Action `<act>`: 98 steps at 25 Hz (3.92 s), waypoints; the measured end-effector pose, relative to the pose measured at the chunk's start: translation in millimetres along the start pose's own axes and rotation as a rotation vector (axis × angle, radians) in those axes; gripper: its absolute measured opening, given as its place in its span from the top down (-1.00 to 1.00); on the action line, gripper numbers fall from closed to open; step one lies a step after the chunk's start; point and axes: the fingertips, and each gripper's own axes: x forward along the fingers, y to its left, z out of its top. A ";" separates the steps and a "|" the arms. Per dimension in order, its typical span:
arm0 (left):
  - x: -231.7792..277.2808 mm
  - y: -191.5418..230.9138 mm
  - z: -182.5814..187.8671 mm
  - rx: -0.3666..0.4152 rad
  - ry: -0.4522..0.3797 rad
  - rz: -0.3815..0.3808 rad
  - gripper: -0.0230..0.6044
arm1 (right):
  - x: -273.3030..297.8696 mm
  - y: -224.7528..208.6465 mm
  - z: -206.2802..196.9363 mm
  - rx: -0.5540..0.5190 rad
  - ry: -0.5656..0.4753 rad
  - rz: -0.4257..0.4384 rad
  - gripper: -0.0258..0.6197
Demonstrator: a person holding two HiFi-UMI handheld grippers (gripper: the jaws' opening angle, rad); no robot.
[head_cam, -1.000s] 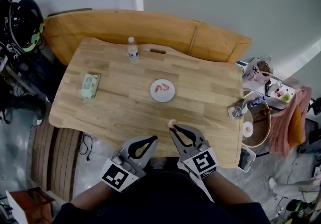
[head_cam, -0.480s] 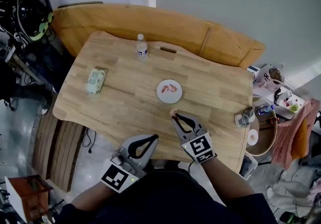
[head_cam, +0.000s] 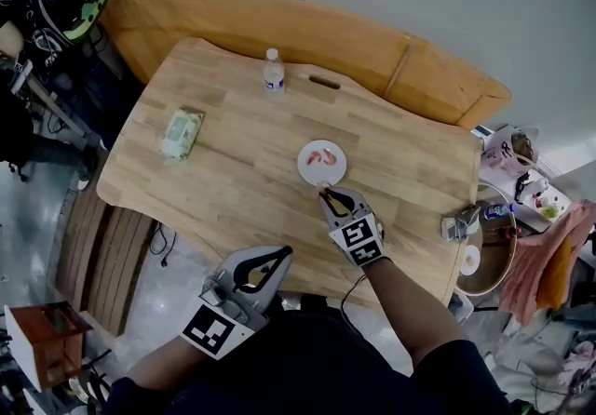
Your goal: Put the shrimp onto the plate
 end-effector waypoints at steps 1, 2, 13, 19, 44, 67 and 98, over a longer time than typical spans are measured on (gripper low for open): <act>1.0 1.7 -0.7 -0.003 0.003 0.005 0.93 | 8.0 -5.0 -7.6 0.009 0.020 -0.001 0.74; 1.9 3.2 -1.7 -0.006 0.006 0.010 0.93 | 16.5 -10.2 -15.8 0.017 0.039 -0.003 0.74; 2.3 19.7 -8.5 -0.004 0.047 0.054 0.93 | 91.7 -44.8 -80.2 0.020 0.227 0.018 0.74; 2.3 27.2 -10.9 -0.013 0.068 0.080 0.93 | 120.7 -55.4 -104.8 0.034 0.325 0.025 0.74; -2.0 30.6 -14.7 -0.026 0.074 0.077 0.93 | 128.2 -68.9 -109.9 0.138 0.320 0.005 0.58; -18.5 -25.0 1.7 0.004 -0.015 -0.092 0.93 | -134.0 83.6 94.1 0.147 -0.237 0.017 0.78; -17.5 -62.1 -5.6 0.011 0.000 -0.186 0.93 | -196.3 133.7 121.2 0.158 -0.398 0.054 0.89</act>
